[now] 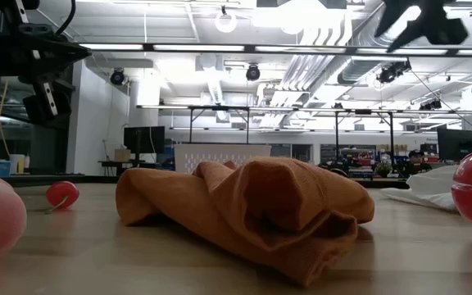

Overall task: Pick and placing Produce into tupperware
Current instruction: Put the red tomato into the white basket

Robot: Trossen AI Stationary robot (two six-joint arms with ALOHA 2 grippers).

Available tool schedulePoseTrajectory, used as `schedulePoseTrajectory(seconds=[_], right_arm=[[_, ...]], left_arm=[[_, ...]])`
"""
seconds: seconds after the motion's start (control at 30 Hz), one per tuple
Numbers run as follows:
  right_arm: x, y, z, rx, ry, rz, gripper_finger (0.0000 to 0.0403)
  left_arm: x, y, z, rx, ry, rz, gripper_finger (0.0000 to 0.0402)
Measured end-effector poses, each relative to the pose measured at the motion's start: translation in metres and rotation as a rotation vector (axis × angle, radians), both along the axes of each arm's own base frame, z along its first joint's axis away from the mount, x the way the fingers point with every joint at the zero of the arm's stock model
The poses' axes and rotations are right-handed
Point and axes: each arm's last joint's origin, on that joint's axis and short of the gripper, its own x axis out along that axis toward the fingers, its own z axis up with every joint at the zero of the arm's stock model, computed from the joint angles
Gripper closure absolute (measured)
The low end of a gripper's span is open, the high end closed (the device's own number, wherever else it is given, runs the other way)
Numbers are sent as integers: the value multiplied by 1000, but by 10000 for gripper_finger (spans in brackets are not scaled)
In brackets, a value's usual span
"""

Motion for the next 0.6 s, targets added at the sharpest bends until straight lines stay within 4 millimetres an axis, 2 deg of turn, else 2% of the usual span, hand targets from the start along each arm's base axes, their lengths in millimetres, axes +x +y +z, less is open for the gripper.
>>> schedulePoseTrajectory(seconds=[0.27, 0.6], right_arm=[[15, 22, -16, 110, 96, -50, 259], [47, 58, -29, 125, 32, -28, 259]], left_arm=[[0, 0, 0, 0, 0, -4, 401], [0, 0, 0, 15, -2, -13, 401]])
